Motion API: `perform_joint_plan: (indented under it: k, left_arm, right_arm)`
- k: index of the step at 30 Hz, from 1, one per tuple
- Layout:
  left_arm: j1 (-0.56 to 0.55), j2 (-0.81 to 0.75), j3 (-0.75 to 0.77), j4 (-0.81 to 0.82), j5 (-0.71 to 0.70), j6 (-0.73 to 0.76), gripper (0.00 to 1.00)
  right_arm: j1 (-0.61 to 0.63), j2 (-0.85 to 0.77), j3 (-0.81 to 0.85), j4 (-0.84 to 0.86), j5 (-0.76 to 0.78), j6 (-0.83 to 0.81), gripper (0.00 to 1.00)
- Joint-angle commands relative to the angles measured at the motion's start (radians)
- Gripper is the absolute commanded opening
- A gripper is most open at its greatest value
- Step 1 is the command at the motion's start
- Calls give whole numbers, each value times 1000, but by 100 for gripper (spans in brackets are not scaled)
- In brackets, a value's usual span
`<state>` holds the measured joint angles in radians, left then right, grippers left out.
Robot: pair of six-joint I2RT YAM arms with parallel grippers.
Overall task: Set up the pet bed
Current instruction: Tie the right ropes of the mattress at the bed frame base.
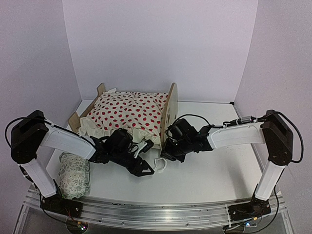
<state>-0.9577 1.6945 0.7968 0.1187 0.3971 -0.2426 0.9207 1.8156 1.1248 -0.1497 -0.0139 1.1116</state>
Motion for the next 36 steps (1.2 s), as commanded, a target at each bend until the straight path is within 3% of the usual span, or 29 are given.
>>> perform_joint_plan:
  k: [1,17,20,23,24,31,36]
  left_arm:
    - [-3,26,-6,38,-164,72,54]
    - [-25,119,-29,117,-162,156,44]
    - [-38,136,-29,140,-199,164,29]
    - [-47,157,-14,142,-233,168,2]
    - [-48,157,-10,139,-242,167,0]
    - [-48,100,41,68,-236,136,0]
    - [-47,61,50,38,-229,121,0]
  right_arm:
    - [6,-28,-23,-51,0,-30,0]
    - [6,-35,-37,-53,-2,-18,0]
    - [6,-35,-39,-51,-11,-20,2]
    - [5,-28,-34,-51,-31,-26,6]
    - [5,-24,-32,-50,-38,-27,7]
    - [5,-2,-53,18,-99,-25,21]
    - [5,-5,-97,99,-104,-10,20]
